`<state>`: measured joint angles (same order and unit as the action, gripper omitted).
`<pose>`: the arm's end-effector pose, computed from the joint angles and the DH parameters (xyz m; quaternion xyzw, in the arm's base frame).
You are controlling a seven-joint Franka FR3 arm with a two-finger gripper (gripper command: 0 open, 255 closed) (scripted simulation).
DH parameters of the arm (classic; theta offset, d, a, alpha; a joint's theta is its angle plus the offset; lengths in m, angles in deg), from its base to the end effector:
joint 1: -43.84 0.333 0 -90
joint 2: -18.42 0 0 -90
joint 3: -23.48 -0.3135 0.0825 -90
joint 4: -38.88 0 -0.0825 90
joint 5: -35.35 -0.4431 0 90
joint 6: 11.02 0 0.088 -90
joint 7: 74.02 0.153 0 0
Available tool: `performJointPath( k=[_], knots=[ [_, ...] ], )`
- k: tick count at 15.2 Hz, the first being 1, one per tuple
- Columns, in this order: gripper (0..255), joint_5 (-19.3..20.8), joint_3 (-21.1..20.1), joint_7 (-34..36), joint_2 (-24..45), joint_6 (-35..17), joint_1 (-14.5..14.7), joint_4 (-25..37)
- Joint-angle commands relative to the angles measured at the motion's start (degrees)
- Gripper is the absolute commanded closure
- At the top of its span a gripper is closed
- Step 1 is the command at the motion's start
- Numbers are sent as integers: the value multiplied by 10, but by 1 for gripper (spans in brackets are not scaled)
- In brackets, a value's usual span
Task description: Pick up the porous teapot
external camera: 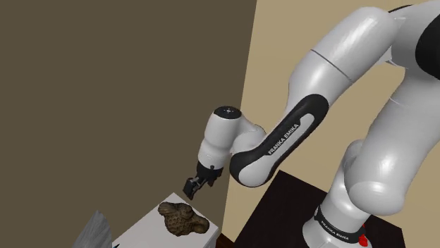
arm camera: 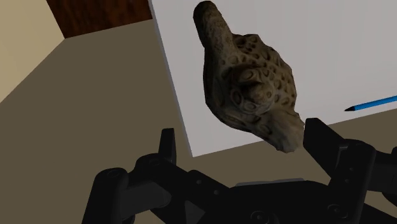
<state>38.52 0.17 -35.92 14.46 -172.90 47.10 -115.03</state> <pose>0.4223 0.2081 0.1750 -0.9919 0.0738 -0.0984 0.0329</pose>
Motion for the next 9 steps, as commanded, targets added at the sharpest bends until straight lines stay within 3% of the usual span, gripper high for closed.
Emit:
performJointPath(
  k=[1, 4, 9],
  knots=[
    [0, 75, -8, 70, 62, -40, -11, 19],
    [0, 205, 31, 189, 144, -77, 24, 57],
    [0, 277, 100, 252, 192, -110, 81, 74]
  ],
)
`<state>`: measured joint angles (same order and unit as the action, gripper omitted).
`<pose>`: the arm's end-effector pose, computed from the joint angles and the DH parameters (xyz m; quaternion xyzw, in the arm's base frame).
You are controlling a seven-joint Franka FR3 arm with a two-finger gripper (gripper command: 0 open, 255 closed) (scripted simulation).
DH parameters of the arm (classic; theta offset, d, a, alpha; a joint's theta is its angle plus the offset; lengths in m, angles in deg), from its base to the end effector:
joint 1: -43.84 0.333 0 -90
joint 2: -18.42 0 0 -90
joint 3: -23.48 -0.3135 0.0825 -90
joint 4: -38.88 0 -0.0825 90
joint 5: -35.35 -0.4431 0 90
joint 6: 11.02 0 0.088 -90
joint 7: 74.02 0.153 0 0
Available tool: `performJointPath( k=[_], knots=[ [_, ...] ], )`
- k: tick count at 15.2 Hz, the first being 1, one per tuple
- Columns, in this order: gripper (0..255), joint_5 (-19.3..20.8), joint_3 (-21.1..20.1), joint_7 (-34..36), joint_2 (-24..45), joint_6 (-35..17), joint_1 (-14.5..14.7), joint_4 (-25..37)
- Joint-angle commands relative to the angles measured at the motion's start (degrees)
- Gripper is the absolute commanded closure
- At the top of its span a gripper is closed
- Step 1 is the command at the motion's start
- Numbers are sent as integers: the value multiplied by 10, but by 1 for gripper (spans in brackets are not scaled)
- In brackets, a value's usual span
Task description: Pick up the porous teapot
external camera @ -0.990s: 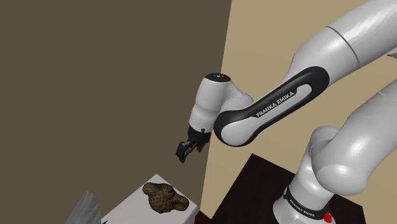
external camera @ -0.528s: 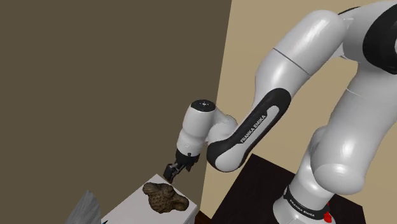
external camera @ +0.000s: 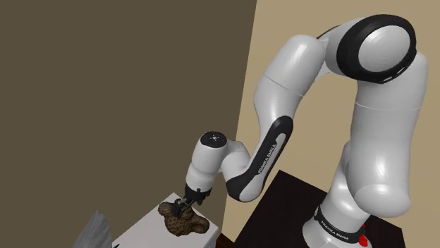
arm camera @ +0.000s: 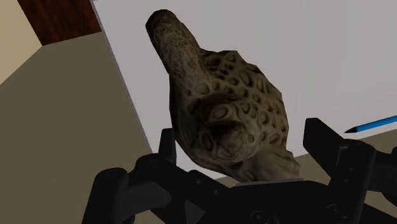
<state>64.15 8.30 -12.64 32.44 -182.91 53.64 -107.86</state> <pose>0.4264 0.2461 0.0967 -0.9909 0.0789 -0.0971 0.0506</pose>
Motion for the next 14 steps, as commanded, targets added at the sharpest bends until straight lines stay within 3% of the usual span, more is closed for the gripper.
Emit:
performJointPath(
  k=[1, 5, 6, 14],
  knots=[
    [0, 34, 32, 30, 21, -17, 27, 6],
    [0, 63, 69, 56, 44, -35, 58, 14],
    [255, 62, 68, 56, 43, -35, 57, 12],
    [255, 63, 69, 57, 43, -35, 59, 12]
  ],
)
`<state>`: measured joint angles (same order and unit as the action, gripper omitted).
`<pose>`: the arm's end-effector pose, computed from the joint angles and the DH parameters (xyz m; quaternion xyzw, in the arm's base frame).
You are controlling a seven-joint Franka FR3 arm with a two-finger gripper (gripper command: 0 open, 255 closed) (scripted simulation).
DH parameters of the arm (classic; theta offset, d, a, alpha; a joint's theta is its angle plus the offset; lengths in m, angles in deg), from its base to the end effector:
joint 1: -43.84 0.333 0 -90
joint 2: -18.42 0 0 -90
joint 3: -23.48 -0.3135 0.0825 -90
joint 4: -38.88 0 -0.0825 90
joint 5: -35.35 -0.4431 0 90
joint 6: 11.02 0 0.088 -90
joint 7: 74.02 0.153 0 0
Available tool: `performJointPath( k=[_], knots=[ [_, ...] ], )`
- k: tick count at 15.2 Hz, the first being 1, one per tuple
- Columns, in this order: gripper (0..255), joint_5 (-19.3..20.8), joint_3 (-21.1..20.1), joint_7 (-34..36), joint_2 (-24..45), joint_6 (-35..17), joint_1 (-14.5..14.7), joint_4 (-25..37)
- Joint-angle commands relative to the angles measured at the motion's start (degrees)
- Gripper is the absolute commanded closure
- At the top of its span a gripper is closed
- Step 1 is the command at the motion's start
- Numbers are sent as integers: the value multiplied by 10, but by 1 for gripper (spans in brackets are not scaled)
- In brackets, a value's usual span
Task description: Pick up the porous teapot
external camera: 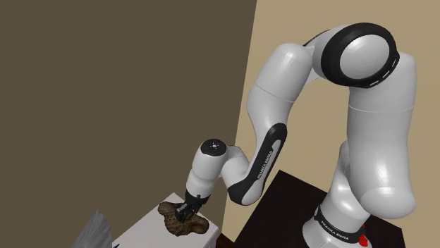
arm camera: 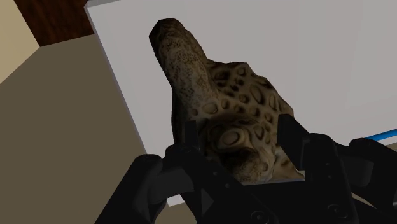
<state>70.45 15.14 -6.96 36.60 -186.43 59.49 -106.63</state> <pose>0.4221 0.2446 0.0710 -0.9907 0.0784 -0.0981 0.0513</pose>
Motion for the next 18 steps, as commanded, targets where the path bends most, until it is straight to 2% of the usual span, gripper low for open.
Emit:
performJointPath(
  k=[1, 6, 11, 16, 18],
  knots=[
    [255, 0, 0, -1, 3, 0, -1, 2],
    [255, -61, -71, -54, -43, 35, -60, -14],
    [255, -141, -135, -118, -89, 69, -109, -25],
    [255, -230, -180, -186, -136, 104, -138, -31],
    [255, -233, -180, -189, -137, 105, -136, -31]
  ],
)
